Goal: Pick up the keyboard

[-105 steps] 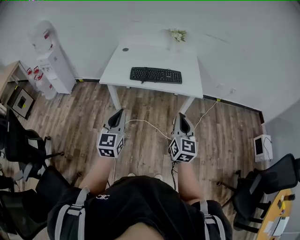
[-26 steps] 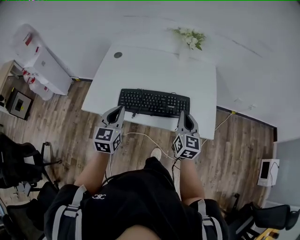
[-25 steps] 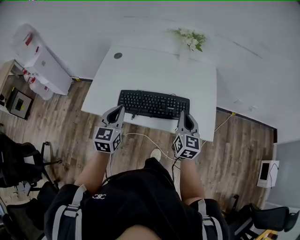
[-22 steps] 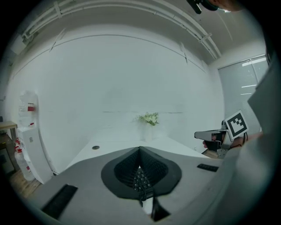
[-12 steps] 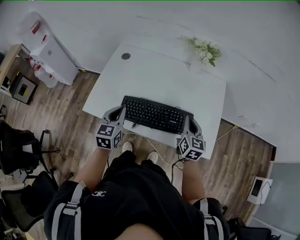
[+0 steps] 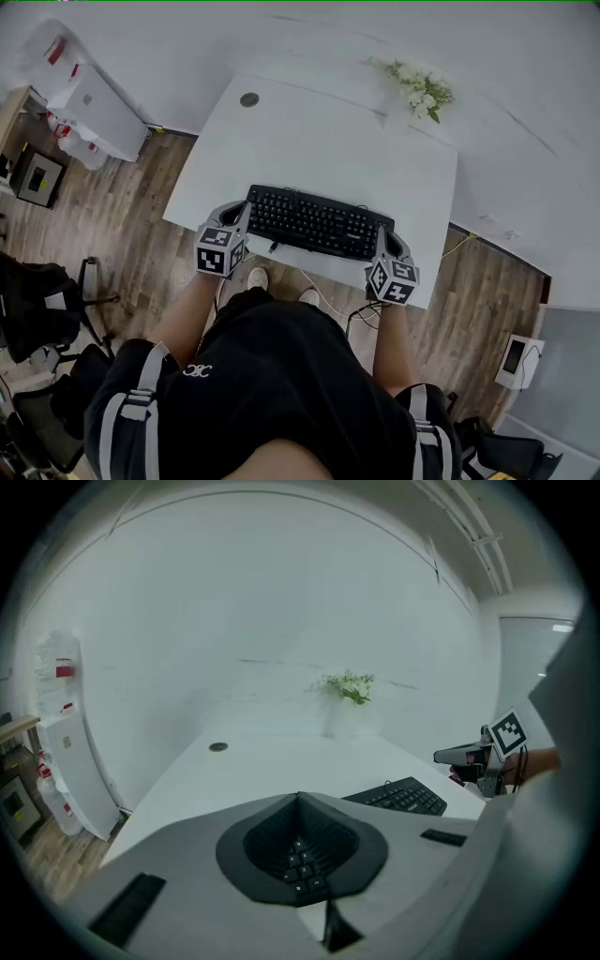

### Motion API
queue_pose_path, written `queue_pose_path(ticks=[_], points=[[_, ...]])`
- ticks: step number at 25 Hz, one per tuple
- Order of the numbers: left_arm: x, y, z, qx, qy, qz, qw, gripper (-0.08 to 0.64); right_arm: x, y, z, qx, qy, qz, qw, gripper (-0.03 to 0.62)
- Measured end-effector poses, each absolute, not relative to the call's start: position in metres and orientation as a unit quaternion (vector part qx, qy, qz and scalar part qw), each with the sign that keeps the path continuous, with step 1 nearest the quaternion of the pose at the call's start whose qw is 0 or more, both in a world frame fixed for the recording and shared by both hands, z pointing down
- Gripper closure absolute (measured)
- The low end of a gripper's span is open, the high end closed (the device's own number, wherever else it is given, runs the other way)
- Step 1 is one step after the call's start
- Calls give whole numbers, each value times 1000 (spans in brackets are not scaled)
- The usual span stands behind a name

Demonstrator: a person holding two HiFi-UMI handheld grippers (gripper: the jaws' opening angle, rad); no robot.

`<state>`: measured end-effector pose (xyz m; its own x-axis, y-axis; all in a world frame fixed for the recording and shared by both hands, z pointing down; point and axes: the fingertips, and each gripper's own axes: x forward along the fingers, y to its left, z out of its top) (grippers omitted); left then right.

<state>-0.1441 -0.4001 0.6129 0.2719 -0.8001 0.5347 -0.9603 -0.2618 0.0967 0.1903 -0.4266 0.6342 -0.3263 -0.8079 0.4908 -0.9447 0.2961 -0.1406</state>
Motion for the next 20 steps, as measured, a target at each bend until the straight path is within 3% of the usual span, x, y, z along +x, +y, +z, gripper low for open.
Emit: queue_pose_path(ticks=[6, 8, 12, 17, 20], points=[[-155, -409, 651, 768, -553, 220, 237, 557, 206, -430, 665, 550, -780, 215, 207, 588], [-155, -410, 665, 770, -537, 227, 260, 470, 213, -430, 676, 545, -777, 228, 215, 586], [-163, -417, 691, 761, -517, 226, 322, 351, 225, -436, 701, 521, -776, 293, 200, 445], [-171, -415, 729, 742, -471, 222, 423, 310, 244, -441, 725, 510, -757, 364, 184, 375], [-176, -416, 745, 731, -457, 215, 460, 310, 248, -443, 733, 498, -752, 390, 184, 366]])
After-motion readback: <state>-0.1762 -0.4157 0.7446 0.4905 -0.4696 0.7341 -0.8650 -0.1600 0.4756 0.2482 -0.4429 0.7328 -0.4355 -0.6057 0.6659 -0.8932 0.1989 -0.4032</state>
